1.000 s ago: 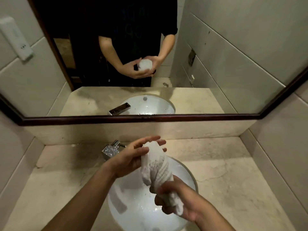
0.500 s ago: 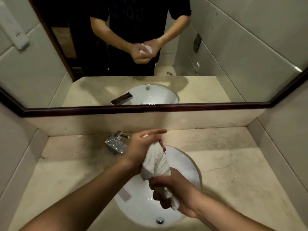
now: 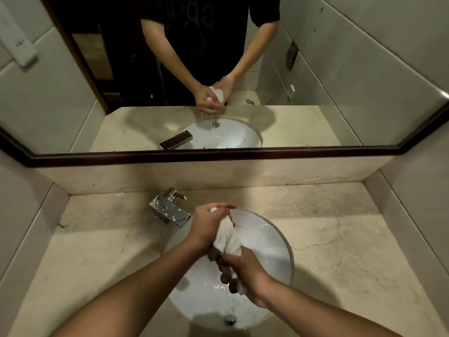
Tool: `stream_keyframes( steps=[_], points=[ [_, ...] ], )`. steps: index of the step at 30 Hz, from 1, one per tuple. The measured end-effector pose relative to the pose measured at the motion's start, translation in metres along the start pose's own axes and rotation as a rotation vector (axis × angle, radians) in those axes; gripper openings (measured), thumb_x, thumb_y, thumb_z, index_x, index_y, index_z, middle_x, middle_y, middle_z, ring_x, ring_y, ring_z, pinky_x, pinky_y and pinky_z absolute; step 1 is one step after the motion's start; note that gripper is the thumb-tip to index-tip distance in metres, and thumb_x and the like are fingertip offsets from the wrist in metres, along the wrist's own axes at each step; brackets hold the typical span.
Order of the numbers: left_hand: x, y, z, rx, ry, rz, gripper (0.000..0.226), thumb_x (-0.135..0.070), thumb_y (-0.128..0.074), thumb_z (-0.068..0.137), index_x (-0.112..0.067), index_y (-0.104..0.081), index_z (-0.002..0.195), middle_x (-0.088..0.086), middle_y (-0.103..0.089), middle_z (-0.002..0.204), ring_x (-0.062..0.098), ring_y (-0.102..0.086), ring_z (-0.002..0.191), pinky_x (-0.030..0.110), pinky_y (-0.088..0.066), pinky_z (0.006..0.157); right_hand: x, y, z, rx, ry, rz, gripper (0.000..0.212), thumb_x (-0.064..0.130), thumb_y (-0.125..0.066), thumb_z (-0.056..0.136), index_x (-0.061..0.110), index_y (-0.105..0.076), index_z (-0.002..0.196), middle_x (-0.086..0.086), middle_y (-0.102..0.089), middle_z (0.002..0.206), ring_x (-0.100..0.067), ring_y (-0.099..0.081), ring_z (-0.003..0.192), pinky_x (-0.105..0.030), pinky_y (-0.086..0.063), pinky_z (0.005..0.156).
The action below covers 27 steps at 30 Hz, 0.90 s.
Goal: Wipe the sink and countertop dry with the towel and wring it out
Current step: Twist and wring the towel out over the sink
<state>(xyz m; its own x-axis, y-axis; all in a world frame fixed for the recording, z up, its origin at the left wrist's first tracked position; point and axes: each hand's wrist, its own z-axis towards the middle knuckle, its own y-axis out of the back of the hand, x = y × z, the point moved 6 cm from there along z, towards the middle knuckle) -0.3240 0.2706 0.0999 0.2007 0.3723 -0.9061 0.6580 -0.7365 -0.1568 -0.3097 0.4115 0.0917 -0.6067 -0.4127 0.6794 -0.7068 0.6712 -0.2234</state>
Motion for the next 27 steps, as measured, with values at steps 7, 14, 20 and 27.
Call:
stream_keyframes(
  steps=[7, 14, 20, 27],
  points=[
    [0.002, -0.003, -0.001, -0.038, 0.037, 0.000, 0.020, 0.008, -0.058, 0.093, 0.005, -0.077, 0.093, 0.020, -0.063, 0.068, 0.025, -0.062, 0.057, 0.029, -0.054, 0.058, -0.005, 0.004, 0.005, -0.008, -0.017, 0.031, 0.020, 0.007, -0.062, 0.078, 0.011, -0.063, 0.098, -0.003, -0.049, 0.066, -0.016, -0.047, 0.049, -0.022, -0.025, 0.046],
    [0.006, -0.006, -0.004, -0.037, 0.056, 0.006, 0.019, 0.008, -0.058, 0.093, 0.006, -0.077, 0.095, 0.020, -0.063, 0.068, 0.027, -0.061, 0.060, 0.030, -0.055, 0.057, -0.006, 0.005, 0.000, -0.012, 0.001, 0.050, 0.032, 0.017, -0.068, 0.065, 0.012, -0.063, 0.096, -0.006, -0.050, 0.069, -0.018, -0.048, 0.050, -0.022, -0.025, 0.048],
    [-0.011, -0.003, -0.014, 0.065, 0.080, -0.029, 0.049, -0.017, -0.069, 0.094, -0.030, -0.055, 0.139, 0.018, -0.071, 0.103, 0.032, -0.071, 0.089, 0.042, -0.061, 0.077, 0.012, 0.008, -0.014, -0.032, 0.155, 0.003, 0.028, 0.009, -0.073, 0.079, 0.010, -0.060, 0.104, -0.013, -0.053, 0.069, -0.023, -0.049, 0.052, -0.024, -0.034, 0.045],
    [-0.040, 0.033, -0.085, 0.167, 0.043, 0.075, 0.048, -0.043, -0.075, 0.089, -0.023, -0.063, 0.131, 0.001, -0.073, 0.124, 0.022, -0.071, 0.114, 0.040, -0.061, 0.090, 0.032, 0.005, -0.036, 0.024, 0.296, 0.089, 0.078, 0.013, -0.086, 0.064, 0.011, -0.045, 0.131, -0.021, -0.071, 0.091, -0.036, -0.066, 0.071, -0.039, -0.050, 0.056]
  ],
)
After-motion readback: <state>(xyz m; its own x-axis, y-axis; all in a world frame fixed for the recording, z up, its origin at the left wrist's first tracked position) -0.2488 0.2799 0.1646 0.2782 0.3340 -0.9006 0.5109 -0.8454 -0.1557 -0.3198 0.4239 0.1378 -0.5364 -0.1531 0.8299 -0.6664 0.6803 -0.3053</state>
